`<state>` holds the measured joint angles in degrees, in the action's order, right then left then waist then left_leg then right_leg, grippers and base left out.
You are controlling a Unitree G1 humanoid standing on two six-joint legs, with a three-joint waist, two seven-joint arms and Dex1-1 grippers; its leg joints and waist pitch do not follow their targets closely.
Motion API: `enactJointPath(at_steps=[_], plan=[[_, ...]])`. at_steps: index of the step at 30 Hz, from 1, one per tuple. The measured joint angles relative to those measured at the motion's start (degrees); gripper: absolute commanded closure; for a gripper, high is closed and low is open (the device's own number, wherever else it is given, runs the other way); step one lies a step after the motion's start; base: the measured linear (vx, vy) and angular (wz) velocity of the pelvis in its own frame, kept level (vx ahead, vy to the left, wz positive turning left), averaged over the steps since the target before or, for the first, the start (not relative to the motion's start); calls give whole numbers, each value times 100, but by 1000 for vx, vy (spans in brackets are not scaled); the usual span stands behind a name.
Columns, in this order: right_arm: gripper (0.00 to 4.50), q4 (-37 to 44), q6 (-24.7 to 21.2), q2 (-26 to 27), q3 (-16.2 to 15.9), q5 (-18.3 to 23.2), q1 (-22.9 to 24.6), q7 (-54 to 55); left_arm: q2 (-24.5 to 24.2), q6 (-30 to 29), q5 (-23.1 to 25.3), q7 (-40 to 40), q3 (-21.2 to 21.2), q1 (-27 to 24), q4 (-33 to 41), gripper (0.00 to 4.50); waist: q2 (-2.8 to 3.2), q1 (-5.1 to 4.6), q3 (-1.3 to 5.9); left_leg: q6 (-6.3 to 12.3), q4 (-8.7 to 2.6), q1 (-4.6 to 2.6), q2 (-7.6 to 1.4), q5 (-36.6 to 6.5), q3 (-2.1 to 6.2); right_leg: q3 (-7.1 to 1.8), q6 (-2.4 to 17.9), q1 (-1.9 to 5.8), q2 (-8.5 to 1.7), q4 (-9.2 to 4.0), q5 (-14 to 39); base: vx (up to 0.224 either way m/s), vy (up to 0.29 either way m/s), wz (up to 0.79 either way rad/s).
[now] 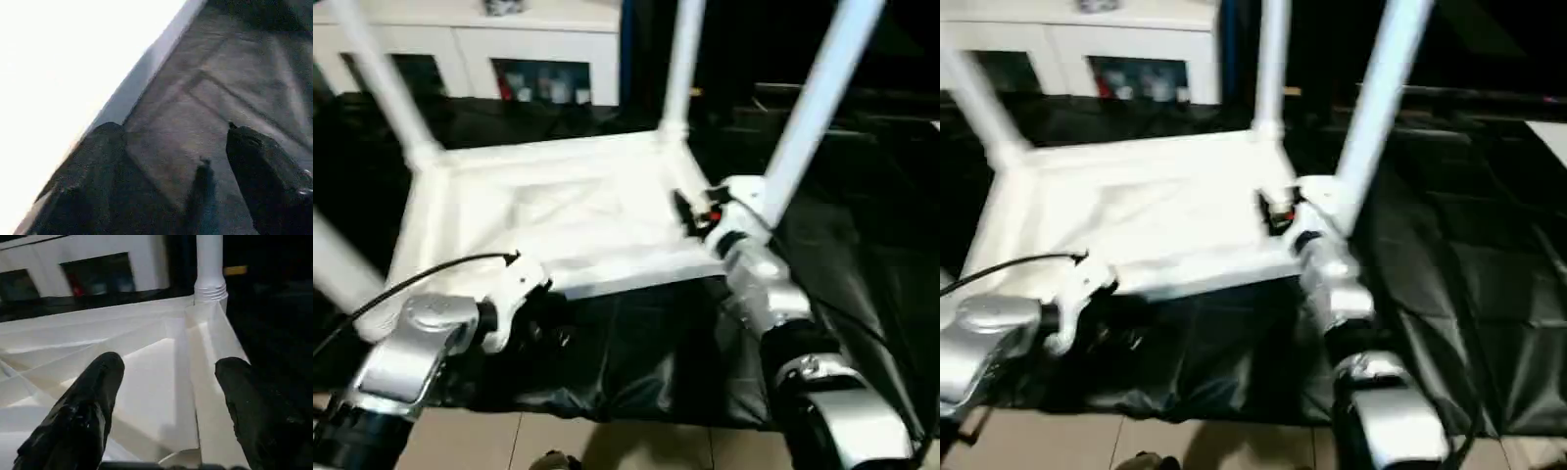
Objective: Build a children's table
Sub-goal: Rotate table base
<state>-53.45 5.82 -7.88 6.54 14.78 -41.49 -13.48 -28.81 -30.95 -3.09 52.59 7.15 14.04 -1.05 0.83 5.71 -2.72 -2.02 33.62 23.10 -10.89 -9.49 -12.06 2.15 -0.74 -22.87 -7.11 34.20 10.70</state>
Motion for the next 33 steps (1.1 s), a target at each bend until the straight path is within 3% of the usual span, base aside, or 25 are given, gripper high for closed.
enactJointPath(at_steps=[3,7,12,16,17,22,23,24,27,30,33], plan=[[105,-220,144,-328,256,-7,-110,126,43,255,92,-364,-189,11,-141,20,-3,36,-1,1,5,3,-4,1,-8,-5,-1,9,-2,1,0,0,0,0],[105,-669,452,-733,315,-122,-187,50,263,622,129,-861,-449,6,-172,1,5,29,-1,1,19,8,-4,2,-7,-2,-3,10,-4,2,-1,0,0,0],[105,-698,551,-756,216,-153,-170,-687,846,865,-45,-1789,-991,8,-350,1,34,-135,6,2,24,10,-13,2,6,2,-8,-4,10,13,-2,0,0,0],[105,169,511,-473,-308,-266,406,-1374,1160,1254,-229,-2403,-1499,-126,-534,1,69,-252,15,-11,31,12,-20,9,82,3,-14,-4,58,12,1,0,0,0],[79,431,455,-403,-416,-272,633,-1406,1287,1475,-268,-2586,-1635,-219,-536,0,92,-248,15,-17,31,17,-34,12,91,12,-14,-2,68,5,1,0,0,0],[60,1362,298,-393,-547,-258,1353,-1522,1592,1990,-291,-3156,-1997,-535,-543,0,134,-205,6,-19,27,17,-50,12,83,17,-14,-2,76,3,1,0,0,0],[43,1667,213,-404,-594,-253,1518,-1539,1692,2113,-291,-3267,-2037,-585,-541,0,217,-194,-10,-23,31,19,-54,13,89,22,-12,5,79,-3,0,0,0,0],[34,2054,121,-419,-638,-253,1709,-1554,1878,2263,-295,-3411,-2083,-664,-510,0,244,-205,-3,-23,35,2,-55,12,86,22,-10,35,80,-29,-3,0,0,0],[13,2742,-201,-447,-748,-282,2224,-1526,2206,2602,-293,-3718,-2069,-834,-432,0,402,-239,13,-20,28,-8,-28,10,83,5,-15,48,64,-35,0,0,0,0],[5,3231,-581,-535,-827,-320,2665,-1489,2325,2970,-247,-3968,-2045,-1013,-379,0,491,-270,6,-21,19,-7,-29,11,90,7,-49,38,66,-24,5,0,0,0],[5,3726,-1020,-647,-847,-317,2844,-1469,2371,3115,-222,-4312,-2218,-970,-396,0,522,-316,18,-23,10,-5,-37,12,102,13,-122,28,75,-16,6,0,0,0]])
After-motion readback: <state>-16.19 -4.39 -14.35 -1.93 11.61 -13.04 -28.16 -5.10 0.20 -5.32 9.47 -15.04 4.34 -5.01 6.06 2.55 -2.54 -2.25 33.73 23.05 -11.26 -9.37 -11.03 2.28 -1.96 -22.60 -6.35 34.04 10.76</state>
